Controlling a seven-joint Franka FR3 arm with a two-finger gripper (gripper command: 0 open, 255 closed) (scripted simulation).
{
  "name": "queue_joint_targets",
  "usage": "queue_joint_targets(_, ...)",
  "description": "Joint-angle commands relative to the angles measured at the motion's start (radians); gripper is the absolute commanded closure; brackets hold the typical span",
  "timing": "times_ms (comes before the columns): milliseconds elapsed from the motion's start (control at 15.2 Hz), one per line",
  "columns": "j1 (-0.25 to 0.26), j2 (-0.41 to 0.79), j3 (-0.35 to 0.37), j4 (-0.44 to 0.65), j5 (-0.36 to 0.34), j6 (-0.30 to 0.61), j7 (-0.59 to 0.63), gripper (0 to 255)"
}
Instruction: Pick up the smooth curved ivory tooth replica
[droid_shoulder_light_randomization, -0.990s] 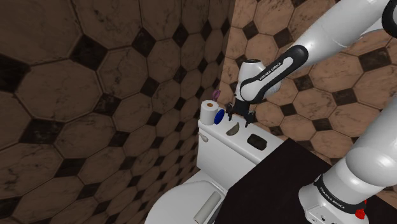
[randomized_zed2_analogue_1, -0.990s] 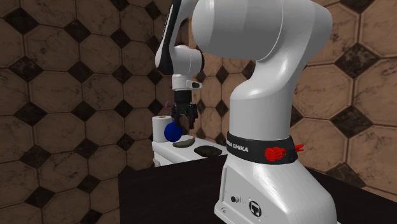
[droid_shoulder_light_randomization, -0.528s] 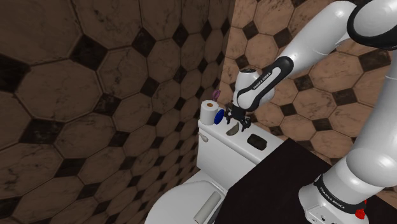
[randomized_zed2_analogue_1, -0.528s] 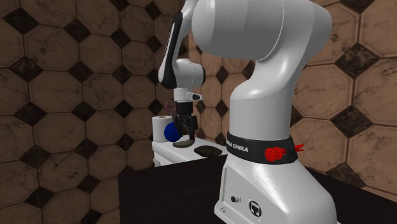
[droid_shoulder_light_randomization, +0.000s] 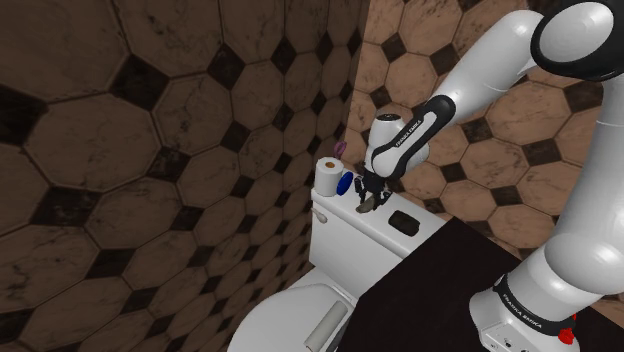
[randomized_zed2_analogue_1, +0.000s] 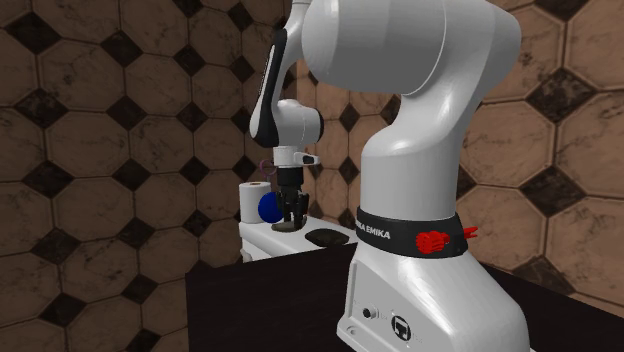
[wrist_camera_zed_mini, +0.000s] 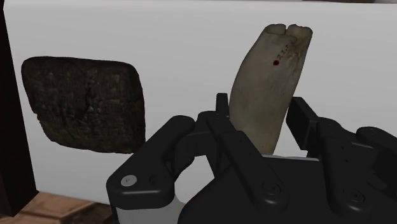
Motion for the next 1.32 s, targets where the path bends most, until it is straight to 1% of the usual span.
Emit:
queue_joint_targets(0, 0.000, 0.000, 0.000, 0.000, 0.000, 0.001, 0.000, 255)
queue_joint_targets(330, 0.000, 0.000, 0.000, 0.002, 0.000, -0.001, 0.000, 255)
queue_joint_targets(1254, -0.022, -0.194, 0.034, -0.019, 0.058, -0.173, -0.045, 255)
